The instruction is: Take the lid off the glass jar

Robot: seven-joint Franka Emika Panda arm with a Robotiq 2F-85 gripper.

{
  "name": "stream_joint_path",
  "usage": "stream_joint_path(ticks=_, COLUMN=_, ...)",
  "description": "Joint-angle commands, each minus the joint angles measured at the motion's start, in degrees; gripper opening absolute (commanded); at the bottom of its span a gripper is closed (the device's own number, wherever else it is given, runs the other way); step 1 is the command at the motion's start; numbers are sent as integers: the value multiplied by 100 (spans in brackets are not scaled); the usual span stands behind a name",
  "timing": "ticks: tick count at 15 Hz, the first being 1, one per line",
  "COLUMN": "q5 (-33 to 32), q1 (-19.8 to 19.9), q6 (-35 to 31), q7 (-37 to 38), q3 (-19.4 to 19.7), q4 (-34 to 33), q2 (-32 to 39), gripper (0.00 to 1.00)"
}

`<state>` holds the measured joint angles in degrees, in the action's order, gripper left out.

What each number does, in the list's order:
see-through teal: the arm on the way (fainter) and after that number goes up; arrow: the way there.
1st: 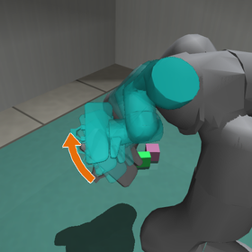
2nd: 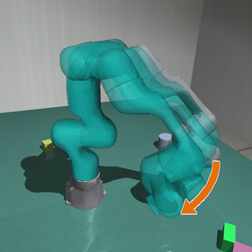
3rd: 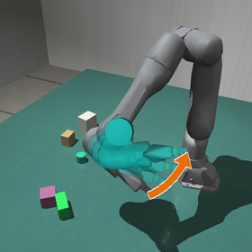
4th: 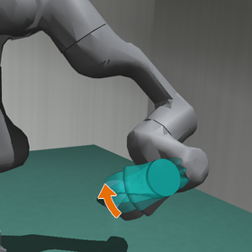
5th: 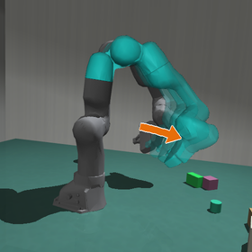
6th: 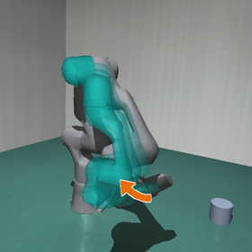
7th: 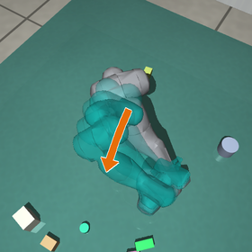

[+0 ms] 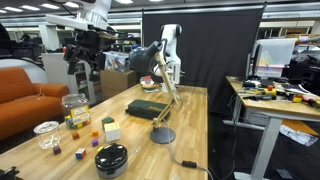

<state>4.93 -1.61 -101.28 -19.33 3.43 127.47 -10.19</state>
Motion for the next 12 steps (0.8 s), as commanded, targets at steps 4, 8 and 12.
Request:
stream_joint_path(ticks=4, q5=-39, q1=-23, q6=-224, q7=131, q3=-148, q4=101, q2=71, gripper=100)
stream_joint_path(ticks=8, q5=17, q1=-349, q6=-463, q7=360, q3=-570, q4=336, q2=374, gripper=100)
stream_joint_path(ticks=12, q5=147, q1=-783, q6=-563, q7=364, q3=-1062, q4=275, q2=741, gripper=100)
